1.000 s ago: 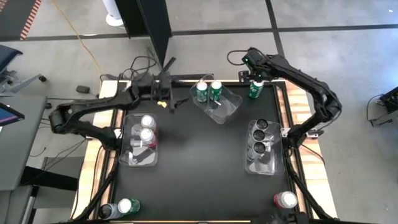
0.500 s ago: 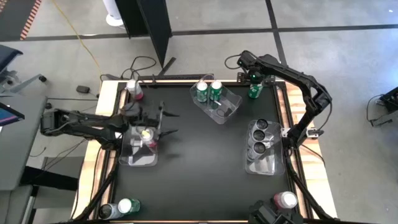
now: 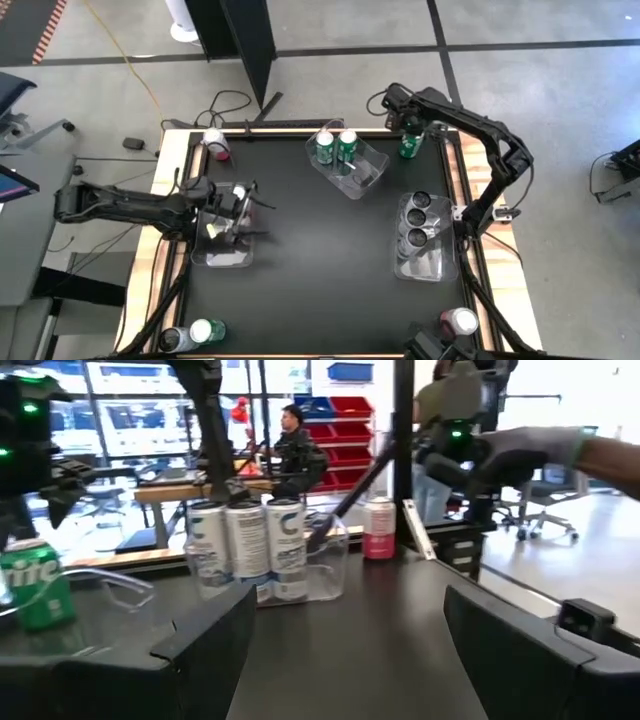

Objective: Sort soda cans
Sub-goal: Put the top green soda can into the middle transparent bin

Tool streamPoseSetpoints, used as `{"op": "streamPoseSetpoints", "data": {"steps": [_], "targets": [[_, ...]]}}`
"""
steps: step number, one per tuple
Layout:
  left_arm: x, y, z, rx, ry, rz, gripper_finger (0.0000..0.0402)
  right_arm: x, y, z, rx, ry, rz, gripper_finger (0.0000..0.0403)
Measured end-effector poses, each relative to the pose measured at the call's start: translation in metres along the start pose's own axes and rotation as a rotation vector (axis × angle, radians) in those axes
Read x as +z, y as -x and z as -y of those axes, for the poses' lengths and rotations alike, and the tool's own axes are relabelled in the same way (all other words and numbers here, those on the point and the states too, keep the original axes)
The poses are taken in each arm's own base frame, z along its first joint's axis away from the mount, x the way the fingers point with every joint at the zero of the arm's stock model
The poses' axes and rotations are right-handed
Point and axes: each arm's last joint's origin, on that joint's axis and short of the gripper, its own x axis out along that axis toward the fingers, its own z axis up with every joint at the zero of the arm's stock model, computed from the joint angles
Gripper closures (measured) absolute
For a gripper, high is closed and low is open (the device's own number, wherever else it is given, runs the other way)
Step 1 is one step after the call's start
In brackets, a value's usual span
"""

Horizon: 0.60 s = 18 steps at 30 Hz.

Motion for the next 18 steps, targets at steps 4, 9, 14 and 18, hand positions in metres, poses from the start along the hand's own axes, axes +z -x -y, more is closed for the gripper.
{"op": "streamPoseSetpoints", "data": {"steps": [4, 9, 14, 18], "targets": [[0.000, 0.001, 0.002, -0.036, 0.004, -0.003, 0.0086, 0.002, -0.003, -0.002, 0.006, -0.036, 0.013, 0.0003], [0.000, 0.002, 0.002, -0.051, 0.005, -0.004, 0.0086, 0.004, -0.017, -0.009, -0.014, -0.065, 0.004, 0.0003], [0.000, 0.002, 0.002, -0.058, 0.010, -0.011, 0.0086, 0.004, -0.035, -0.016, -0.050, -0.084, -0.021, 0.0003], [0.000, 0.002, 0.002, -0.058, 0.003, -0.011, 0.0086, 0.003, -0.047, -0.018, -0.084, -0.081, -0.042, 0.0003]]}}
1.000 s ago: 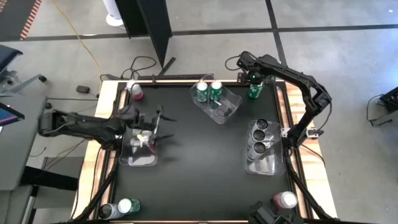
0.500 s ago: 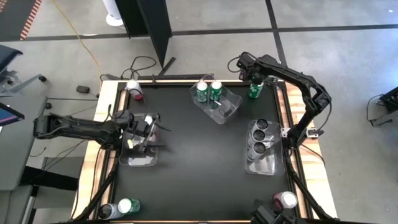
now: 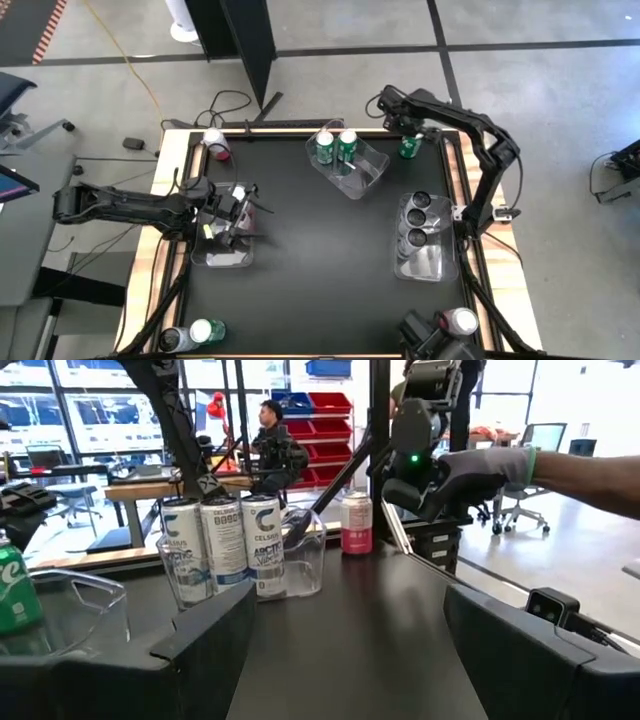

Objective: Sort soda cans
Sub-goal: Put the top green soda can into the middle transparent bin

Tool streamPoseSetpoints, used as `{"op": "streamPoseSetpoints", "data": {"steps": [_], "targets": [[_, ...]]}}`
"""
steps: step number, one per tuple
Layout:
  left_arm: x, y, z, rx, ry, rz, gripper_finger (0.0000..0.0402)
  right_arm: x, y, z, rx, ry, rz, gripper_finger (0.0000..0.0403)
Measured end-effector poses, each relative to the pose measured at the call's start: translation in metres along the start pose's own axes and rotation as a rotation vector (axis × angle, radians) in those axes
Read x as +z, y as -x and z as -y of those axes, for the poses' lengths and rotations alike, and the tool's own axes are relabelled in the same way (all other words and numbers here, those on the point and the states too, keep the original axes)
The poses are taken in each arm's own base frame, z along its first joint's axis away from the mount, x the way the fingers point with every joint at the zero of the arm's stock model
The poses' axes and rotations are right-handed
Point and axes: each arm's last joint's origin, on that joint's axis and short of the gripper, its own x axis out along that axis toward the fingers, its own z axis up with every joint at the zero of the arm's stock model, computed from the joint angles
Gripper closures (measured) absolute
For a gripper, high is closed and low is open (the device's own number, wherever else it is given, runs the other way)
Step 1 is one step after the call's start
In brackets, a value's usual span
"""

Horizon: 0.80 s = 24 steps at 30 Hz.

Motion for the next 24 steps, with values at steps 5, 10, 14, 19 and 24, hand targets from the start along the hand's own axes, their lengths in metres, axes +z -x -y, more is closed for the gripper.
{"op": "streamPoseSetpoints", "data": {"steps": [5, 10, 14, 19, 24], "targets": [[-0.001, 0.000, -0.001, 0.003, -0.004, -0.008, 0.0086, -0.001, -0.013, -0.006, -0.014, 0.015, -0.022, 0.0005], [-0.003, 0.002, -0.003, 0.011, 0.005, -0.026, 0.0086, -0.004, -0.022, -0.015, -0.002, 0.025, -0.022, 0.0040], [-0.003, 0.003, -0.004, 0.017, 0.005, -0.030, 0.0086, -0.004, -0.022, -0.016, 0.009, 0.040, -0.019, 0.0082], [-0.003, 0.003, -0.004, 0.018, 0.003, -0.032, 0.0086, -0.006, -0.021, -0.017, 0.018, 0.053, -0.030, 0.0086], [-0.003, 0.003, -0.005, 0.024, 0.003, -0.032, 0.0086, -0.017, -0.011, -0.021, 0.053, 0.085, -0.038, 0.0086]]}}
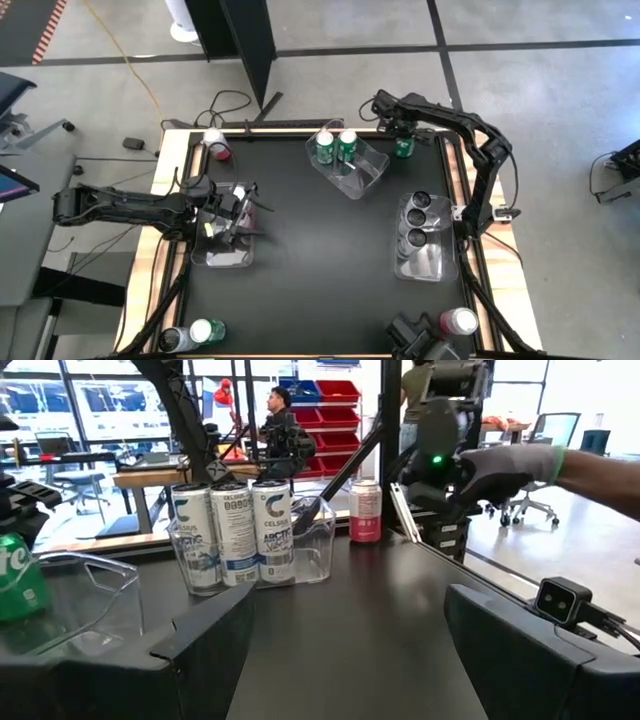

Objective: Sort soda cans
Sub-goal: Put the top green soda can into the middle transparent bin

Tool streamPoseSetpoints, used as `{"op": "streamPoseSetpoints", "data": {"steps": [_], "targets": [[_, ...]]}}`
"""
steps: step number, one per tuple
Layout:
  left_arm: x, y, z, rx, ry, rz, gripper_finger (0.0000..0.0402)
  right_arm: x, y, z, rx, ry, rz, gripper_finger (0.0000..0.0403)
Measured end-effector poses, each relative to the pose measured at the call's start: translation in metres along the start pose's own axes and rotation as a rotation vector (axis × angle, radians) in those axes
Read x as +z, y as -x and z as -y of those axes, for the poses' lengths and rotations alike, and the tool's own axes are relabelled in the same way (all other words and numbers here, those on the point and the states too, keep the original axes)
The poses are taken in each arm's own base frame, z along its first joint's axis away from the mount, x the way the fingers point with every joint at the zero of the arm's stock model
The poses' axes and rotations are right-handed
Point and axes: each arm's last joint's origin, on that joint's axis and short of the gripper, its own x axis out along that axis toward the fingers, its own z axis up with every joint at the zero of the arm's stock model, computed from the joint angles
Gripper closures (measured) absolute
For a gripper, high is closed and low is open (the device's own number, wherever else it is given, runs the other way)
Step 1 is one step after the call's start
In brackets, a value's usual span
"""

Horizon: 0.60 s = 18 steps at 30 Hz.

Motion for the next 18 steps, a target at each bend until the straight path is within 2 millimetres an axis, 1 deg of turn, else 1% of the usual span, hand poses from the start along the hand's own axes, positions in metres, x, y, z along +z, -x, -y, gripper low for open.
{"op": "streamPoseSetpoints", "data": {"steps": [4, 11, 14, 18], "targets": [[0.000, 0.000, 0.000, 0.008, -0.001, 0.000, 0.0086, -0.014, 0.018, 0.002, 0.030, 0.035, -0.027, 0.0086], [0.000, 0.000, -0.001, 0.031, -0.005, -0.001, 0.0086, -0.031, 0.064, 0.020, 0.047, 0.085, 0.083, 0.0086], [0.000, 0.000, -0.001, 0.036, -0.011, -0.002, 0.0086, -0.038, 0.090, 0.029, 0.131, 0.115, 0.132, 0.0087], [0.000, 0.000, -0.002, 0.066, -0.021, -0.003, 0.0086, -0.052, 0.124, 0.039, 0.265, 0.215, 0.203, 0.0088]]}}
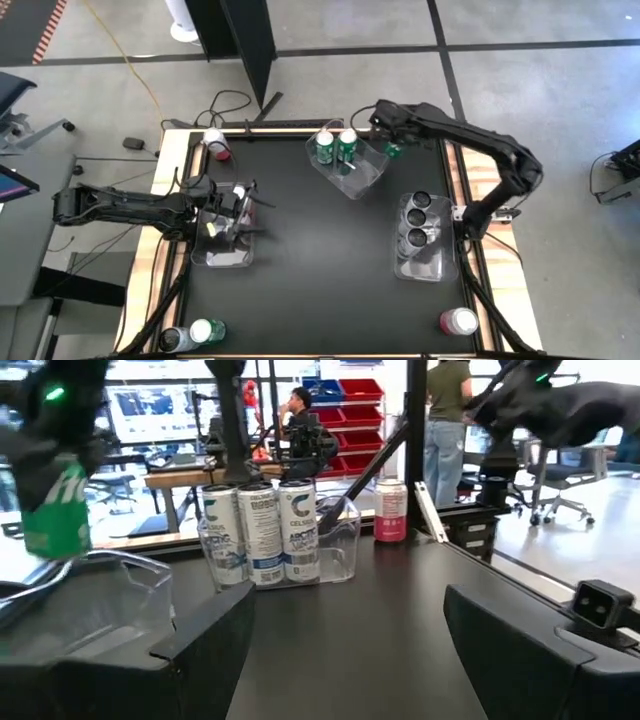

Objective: Sort soda cans
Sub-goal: Put the top green soda can into the middle transparent bin

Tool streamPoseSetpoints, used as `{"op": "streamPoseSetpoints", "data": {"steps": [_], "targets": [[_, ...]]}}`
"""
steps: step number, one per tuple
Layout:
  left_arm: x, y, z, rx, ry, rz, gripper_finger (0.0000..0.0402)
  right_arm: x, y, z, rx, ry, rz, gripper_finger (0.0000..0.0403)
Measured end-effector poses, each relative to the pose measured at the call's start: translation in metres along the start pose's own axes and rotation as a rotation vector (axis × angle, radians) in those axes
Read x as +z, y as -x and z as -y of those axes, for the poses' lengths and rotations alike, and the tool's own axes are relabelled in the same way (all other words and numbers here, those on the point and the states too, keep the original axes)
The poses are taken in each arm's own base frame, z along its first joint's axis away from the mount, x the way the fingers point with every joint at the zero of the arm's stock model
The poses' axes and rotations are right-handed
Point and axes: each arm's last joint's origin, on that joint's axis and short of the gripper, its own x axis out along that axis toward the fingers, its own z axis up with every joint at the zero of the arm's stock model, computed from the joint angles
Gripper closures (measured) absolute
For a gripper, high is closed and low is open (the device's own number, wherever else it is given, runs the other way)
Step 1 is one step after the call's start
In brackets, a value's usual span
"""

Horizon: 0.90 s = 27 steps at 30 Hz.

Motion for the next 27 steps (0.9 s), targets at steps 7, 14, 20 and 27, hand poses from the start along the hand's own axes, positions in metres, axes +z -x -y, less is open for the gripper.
{"op": "streamPoseSetpoints", "data": {"steps": [7, 14, 20, 27], "targets": [[0.000, 0.000, -0.001, 0.040, -0.021, -0.003, 0.0086, -0.007, 0.053, 0.000, 0.217, 0.158, 0.180, 0.0089], [0.006, -0.003, -0.005, 0.086, -0.036, -0.008, 0.0086, -0.019, 0.048, -0.036, 0.384, 0.388, 0.197, 0.0089], [0.009, -0.006, -0.007, 0.092, -0.033, -0.022, 0.0086, -0.025, 0.012, -0.051, 0.317, 0.472, 0.091, 0.0089], [0.009, -0.006, -0.007, 0.108, -0.045, -0.025, 0.0086, -0.021, -0.020, -0.073, 0.261, 0.536, 0.016, 0.0089]]}}
